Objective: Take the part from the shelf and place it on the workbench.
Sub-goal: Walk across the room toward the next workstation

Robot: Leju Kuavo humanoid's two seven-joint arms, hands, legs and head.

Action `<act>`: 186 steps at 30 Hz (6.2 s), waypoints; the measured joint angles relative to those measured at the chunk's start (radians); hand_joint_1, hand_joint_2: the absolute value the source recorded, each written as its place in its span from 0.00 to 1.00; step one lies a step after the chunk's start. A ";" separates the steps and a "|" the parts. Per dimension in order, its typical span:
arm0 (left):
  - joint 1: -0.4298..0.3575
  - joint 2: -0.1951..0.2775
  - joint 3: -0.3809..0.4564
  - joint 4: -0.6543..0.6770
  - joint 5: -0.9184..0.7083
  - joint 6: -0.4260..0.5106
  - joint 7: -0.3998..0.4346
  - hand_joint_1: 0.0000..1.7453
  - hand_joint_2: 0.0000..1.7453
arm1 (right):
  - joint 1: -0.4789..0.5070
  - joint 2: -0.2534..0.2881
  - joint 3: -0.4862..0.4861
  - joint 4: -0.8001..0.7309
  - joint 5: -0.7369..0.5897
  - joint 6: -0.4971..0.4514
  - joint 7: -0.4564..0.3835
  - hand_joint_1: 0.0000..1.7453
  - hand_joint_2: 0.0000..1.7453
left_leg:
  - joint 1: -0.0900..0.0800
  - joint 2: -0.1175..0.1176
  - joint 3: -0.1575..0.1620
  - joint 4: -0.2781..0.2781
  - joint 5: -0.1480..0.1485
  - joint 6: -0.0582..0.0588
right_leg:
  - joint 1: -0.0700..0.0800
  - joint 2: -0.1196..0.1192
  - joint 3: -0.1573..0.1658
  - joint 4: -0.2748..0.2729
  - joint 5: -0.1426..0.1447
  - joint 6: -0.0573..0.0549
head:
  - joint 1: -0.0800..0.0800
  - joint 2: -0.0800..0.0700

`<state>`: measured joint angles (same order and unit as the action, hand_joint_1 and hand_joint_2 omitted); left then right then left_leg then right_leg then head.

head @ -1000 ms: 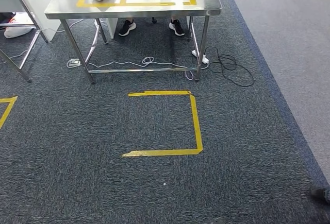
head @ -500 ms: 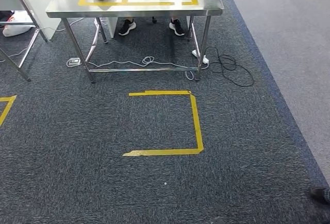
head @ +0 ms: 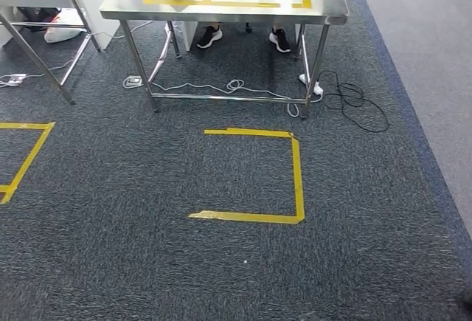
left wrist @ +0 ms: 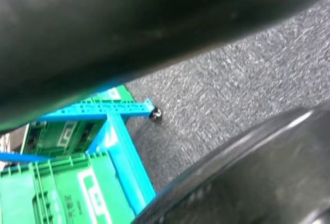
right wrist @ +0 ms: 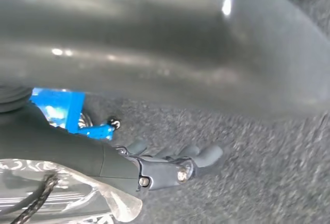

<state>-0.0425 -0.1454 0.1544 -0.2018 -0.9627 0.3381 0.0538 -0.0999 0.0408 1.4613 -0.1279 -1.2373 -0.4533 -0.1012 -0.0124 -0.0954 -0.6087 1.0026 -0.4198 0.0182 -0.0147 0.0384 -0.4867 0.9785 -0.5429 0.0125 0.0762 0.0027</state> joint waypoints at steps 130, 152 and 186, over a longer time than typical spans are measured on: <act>0.000 -0.033 0.046 0.001 -0.023 -0.033 0.040 0.00 0.00 | 0.007 -0.015 0.092 0.003 0.193 -0.078 0.102 0.00 0.00 | 0.015 0.088 -0.081 0.268 -0.163 -0.042 | 0.002 -0.096 -0.041 0.025 0.020 -0.019 | -0.013 0.000; -0.002 -0.034 0.046 0.002 -0.031 -0.045 0.040 0.00 0.00 | 0.003 -0.014 0.092 0.003 0.187 -0.076 0.109 0.00 0.00 | 0.015 -0.031 0.044 0.004 -0.051 -0.021 | -0.007 0.038 -0.055 0.042 0.021 0.016 | -0.003 0.000; -0.002 -0.047 0.047 0.002 -0.040 -0.046 0.031 0.00 0.00 | 0.000 -0.008 0.091 0.003 0.168 -0.061 0.095 0.00 0.00 | 0.012 -0.018 0.033 0.019 -0.055 -0.033 | -0.006 0.003 -0.049 0.031 0.032 -0.005 | -0.005 0.000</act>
<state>-0.0440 -0.1927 0.2010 -0.2003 -1.0029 0.2920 0.0845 -0.0997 0.0332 1.5523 -0.1253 -1.0697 -0.5147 -0.0058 -0.0005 -0.1130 -0.5758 1.0220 -0.4744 -0.0143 -0.0209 0.0409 -0.5360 1.0097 -0.5111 0.0072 0.0713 0.0027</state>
